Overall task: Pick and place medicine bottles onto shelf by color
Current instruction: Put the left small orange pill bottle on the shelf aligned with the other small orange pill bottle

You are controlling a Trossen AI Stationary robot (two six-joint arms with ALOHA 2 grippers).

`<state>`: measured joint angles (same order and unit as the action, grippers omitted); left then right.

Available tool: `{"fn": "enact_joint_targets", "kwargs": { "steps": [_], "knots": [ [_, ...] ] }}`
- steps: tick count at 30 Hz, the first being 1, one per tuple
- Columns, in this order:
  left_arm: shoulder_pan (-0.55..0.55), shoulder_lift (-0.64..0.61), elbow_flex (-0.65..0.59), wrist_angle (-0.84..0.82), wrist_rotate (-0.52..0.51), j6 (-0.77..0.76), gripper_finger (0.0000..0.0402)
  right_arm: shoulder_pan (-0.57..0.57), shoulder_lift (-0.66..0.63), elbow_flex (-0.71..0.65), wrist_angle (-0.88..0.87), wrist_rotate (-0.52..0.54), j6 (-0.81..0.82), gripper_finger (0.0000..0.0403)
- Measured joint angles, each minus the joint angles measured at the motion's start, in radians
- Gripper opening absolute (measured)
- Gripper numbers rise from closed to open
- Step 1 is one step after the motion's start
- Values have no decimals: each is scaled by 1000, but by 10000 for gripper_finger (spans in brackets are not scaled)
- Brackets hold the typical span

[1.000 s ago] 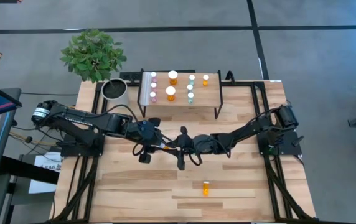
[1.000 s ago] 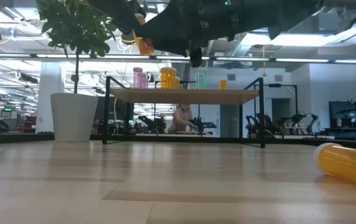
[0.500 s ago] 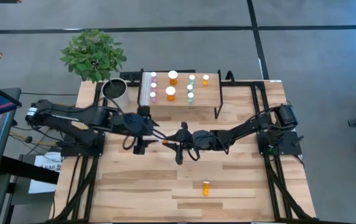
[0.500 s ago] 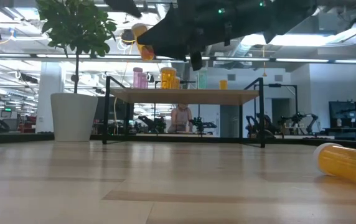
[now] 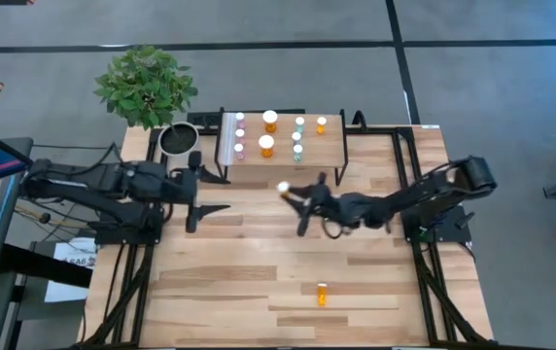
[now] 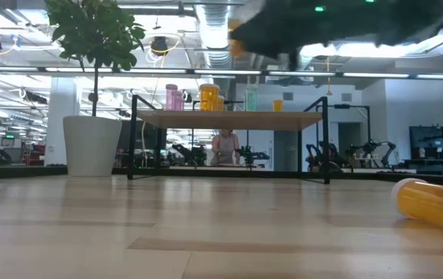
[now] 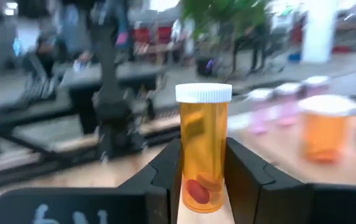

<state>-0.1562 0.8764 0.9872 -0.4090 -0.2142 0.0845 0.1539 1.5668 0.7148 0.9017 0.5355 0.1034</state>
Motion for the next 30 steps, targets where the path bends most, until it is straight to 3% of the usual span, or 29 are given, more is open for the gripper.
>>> {"fn": "enact_joint_targets", "kwargs": {
  "steps": [4,8,17,24,30],
  "knots": [
    [0,-73,-138,179,20,2,259,-15,-114,-163,158,105,-30,113],
    [0,-101,-225,321,53,9,258,-52,-178,-239,179,204,-80,113],
    [0,-89,-253,363,58,13,258,-218,-201,-252,126,225,-111,113],
    [0,-90,-253,358,72,31,258,-339,-116,-251,114,195,25,113],
    [0,-89,-253,342,72,36,258,-383,-49,-249,201,167,22,113]
  ]
}}
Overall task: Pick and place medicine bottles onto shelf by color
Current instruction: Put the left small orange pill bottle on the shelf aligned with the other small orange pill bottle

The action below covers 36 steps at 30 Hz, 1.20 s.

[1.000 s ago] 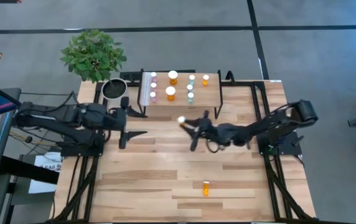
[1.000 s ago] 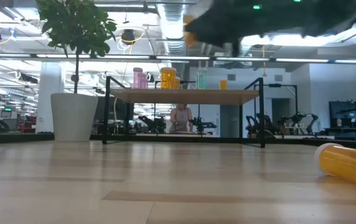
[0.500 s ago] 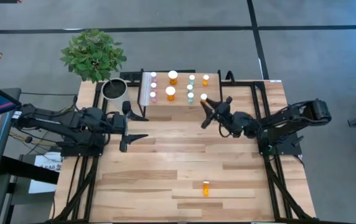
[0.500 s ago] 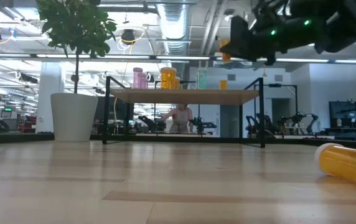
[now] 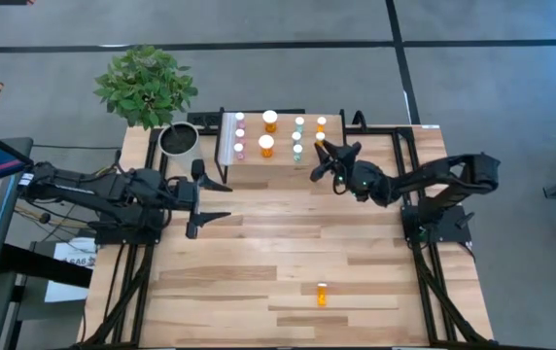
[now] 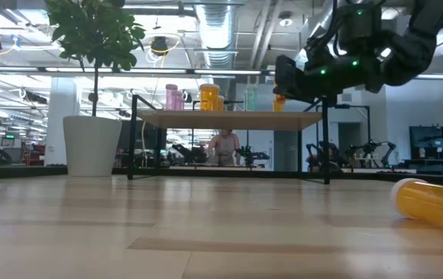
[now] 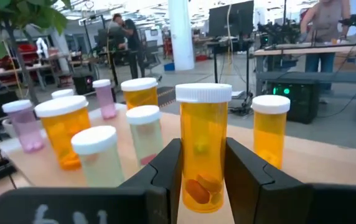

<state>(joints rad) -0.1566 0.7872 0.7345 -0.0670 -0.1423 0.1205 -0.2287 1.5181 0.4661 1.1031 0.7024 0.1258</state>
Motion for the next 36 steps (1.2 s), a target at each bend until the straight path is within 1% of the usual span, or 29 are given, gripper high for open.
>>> {"fn": "enact_joint_targets", "kwargs": {
  "steps": [7,13,20,29,32,36],
  "knots": [
    [0,0,0,-39,0,0,258,-38,7,1,5,-2,-1,113],
    [0,0,0,-51,0,0,258,-63,6,1,-19,-69,1,113],
    [0,0,0,-51,6,8,258,-62,6,1,-46,-73,-7,114],
    [0,0,0,-51,6,8,258,-62,7,0,-71,-73,-4,156],
    [0,0,0,-51,6,8,258,-62,8,0,-72,-74,-2,160],
    [0,0,0,-51,6,8,258,-62,8,0,-73,-76,-2,156]
  ]
}}
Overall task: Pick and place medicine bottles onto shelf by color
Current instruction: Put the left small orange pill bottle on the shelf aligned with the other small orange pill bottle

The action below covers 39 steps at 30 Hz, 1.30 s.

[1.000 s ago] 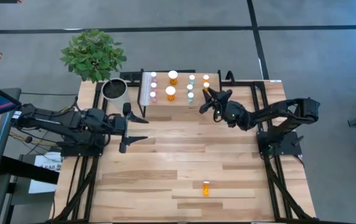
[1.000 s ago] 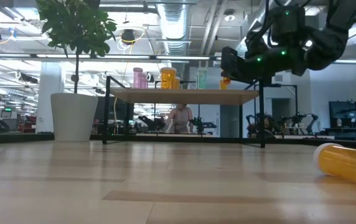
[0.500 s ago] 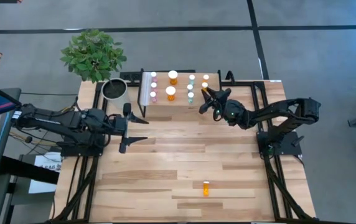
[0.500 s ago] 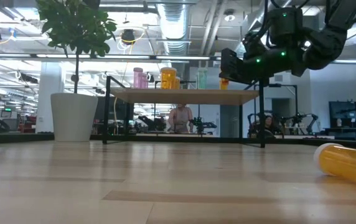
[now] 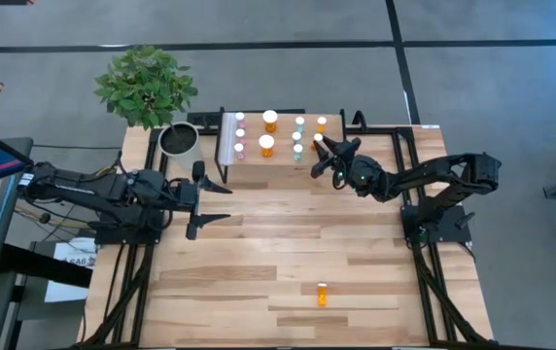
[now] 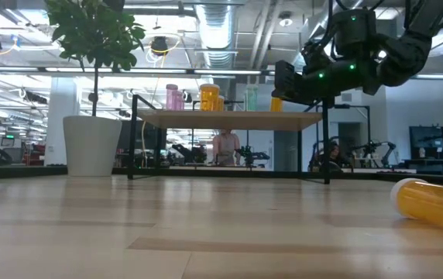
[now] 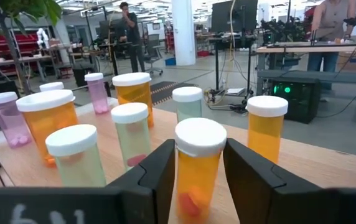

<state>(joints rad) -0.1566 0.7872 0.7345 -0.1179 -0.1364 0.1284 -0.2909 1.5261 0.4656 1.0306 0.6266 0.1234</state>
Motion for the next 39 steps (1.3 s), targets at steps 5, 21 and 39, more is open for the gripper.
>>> {"fn": "enact_joint_targets", "kwargs": {
  "steps": [5,21,39],
  "knots": [
    [0,0,0,0,0,0,258,0,0,0,2,0,0,151],
    [0,0,0,-26,0,-15,258,0,5,119,-197,11,-72,145],
    [0,0,0,-31,0,-16,258,2,3,127,-205,54,-79,146]
  ]
}}
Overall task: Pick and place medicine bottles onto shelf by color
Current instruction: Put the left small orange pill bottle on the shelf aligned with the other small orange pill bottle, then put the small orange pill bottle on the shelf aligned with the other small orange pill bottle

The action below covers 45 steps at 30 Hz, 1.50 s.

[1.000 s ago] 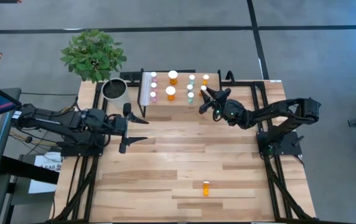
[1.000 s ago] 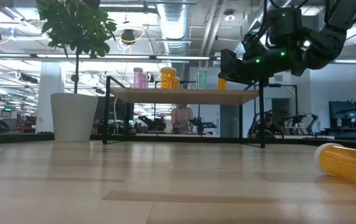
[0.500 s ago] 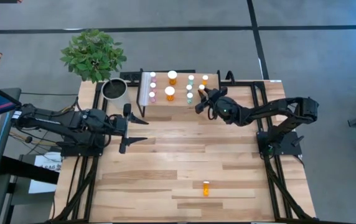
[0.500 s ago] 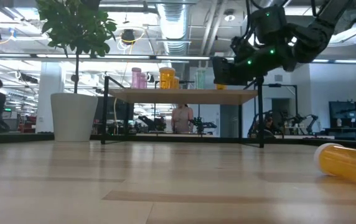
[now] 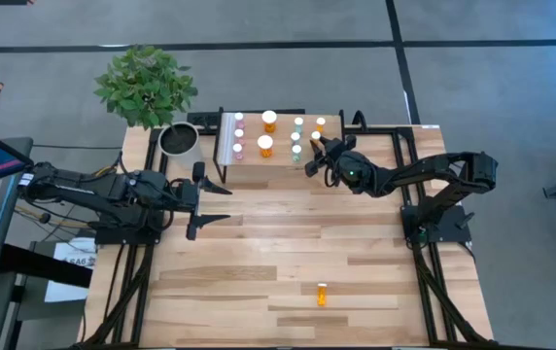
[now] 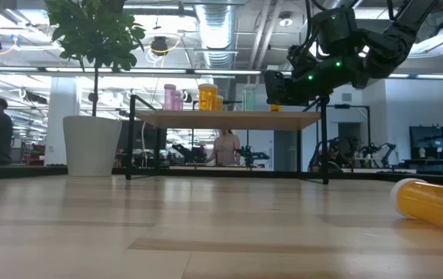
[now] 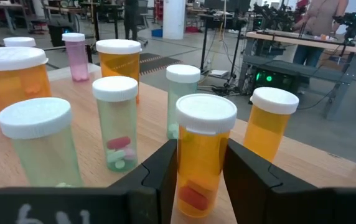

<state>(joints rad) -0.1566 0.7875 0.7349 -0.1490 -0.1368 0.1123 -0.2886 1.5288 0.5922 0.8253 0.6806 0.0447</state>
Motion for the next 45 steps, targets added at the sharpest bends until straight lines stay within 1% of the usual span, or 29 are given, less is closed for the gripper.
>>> {"fn": "enact_joint_targets", "kwargs": {
  "steps": [4,13,17,33,41,45],
  "knots": [
    [0,0,0,-1,0,0,258,0,0,0,-3,1,0,157],
    [0,0,0,-3,0,0,258,0,-1,1,-3,3,0,200],
    [0,0,0,-3,0,0,258,0,-3,1,-5,3,0,211],
    [0,0,0,-3,0,-1,258,-2,-43,2,-16,2,-23,215],
    [0,0,0,-3,0,-1,258,-2,-47,2,19,-3,-27,215],
    [0,0,0,-3,0,-1,258,-2,-47,2,51,-29,-27,215]
  ]
}}
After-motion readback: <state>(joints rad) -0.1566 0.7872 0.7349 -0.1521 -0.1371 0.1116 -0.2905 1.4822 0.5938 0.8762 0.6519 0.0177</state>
